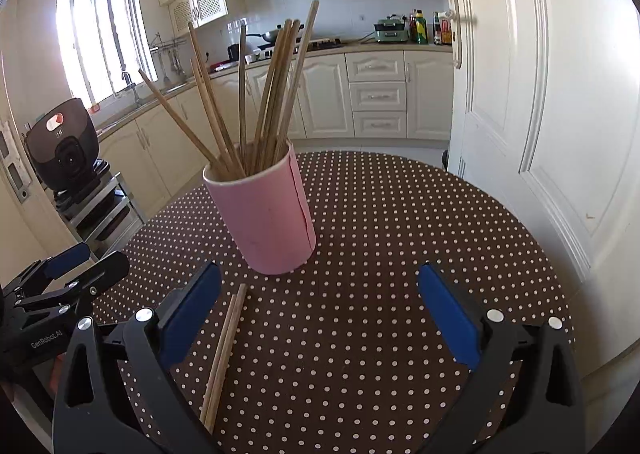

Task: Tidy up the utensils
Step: 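Raise both open grippers from the cup toward the remaining loose chopsticks, then close the left gripper on one chopstick while the right gripper closes on the other, then lift both held chopsticks upright and carry them over the pink cup, then lower both chopsticks into the pink cup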

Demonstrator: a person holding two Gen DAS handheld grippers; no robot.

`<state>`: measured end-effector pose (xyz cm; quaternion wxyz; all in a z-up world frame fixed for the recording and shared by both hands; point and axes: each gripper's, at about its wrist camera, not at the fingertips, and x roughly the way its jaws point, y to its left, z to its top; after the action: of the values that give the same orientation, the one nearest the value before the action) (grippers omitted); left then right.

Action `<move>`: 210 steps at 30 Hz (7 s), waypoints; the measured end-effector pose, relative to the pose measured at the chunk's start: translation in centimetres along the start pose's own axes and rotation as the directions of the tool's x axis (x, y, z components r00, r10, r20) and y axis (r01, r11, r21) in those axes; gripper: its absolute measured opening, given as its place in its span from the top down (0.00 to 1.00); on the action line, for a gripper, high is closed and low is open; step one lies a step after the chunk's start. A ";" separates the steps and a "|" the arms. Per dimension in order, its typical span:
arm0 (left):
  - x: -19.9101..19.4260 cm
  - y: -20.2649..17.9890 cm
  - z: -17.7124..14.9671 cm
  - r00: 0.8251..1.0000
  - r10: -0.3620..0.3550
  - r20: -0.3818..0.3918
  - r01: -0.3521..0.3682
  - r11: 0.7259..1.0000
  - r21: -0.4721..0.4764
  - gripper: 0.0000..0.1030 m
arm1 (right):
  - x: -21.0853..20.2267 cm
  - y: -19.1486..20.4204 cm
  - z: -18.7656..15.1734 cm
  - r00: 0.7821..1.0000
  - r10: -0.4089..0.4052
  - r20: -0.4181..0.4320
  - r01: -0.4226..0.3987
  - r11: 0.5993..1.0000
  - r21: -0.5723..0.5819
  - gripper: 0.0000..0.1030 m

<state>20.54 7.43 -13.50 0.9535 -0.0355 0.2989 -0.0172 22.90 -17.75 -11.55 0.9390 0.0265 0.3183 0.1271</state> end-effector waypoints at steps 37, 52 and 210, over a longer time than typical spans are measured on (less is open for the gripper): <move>0.7 3.6 -6.3 0.992 -0.050 -0.113 0.040 0.995 -0.092 0.10 | 6.0 5.9 -5.1 0.967 -0.078 -0.241 0.048 0.991 -0.128 0.08; 1.2 3.9 -6.2 0.989 -0.043 -0.138 0.028 0.994 -0.107 0.10 | 5.6 8.1 -5.4 0.960 -0.203 -0.194 0.146 0.952 -0.270 0.08; -1.6 -9.1 15.2 0.912 -0.091 0.401 0.107 0.994 -0.020 0.94 | -2.2 0.8 14.2 0.942 0.151 0.298 -0.144 0.988 -0.048 0.95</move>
<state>27.76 -0.69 0.56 0.9913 -0.0730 0.0963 -0.0517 29.60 -17.06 1.19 0.9646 0.0575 0.1671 0.1955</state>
